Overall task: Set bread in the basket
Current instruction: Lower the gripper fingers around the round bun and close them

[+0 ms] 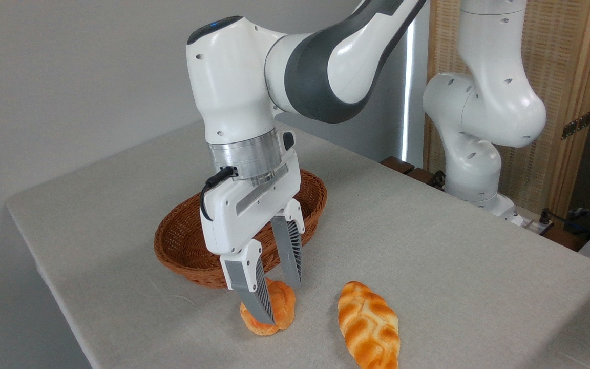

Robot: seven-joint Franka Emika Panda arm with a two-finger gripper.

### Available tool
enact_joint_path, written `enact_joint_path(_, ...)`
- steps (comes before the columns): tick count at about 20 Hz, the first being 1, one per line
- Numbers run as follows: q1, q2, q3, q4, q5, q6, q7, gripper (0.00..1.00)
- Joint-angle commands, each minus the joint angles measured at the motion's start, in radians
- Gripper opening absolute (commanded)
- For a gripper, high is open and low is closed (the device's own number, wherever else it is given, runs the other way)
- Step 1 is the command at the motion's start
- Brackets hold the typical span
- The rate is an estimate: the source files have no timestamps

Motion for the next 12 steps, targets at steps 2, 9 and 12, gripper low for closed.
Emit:
enact_joint_path(2, -0.007, -0.014, -0.001, -0.014, 0.027, 0.007, 0.083, 1.0)
enact_joint_path(9, -0.009, -0.014, -0.033, -0.04, 0.036, -0.003, 0.148, 1.0)
enact_joint_path(12, -0.009, -0.014, -0.038, -0.053, 0.035, -0.023, 0.172, 1.0)
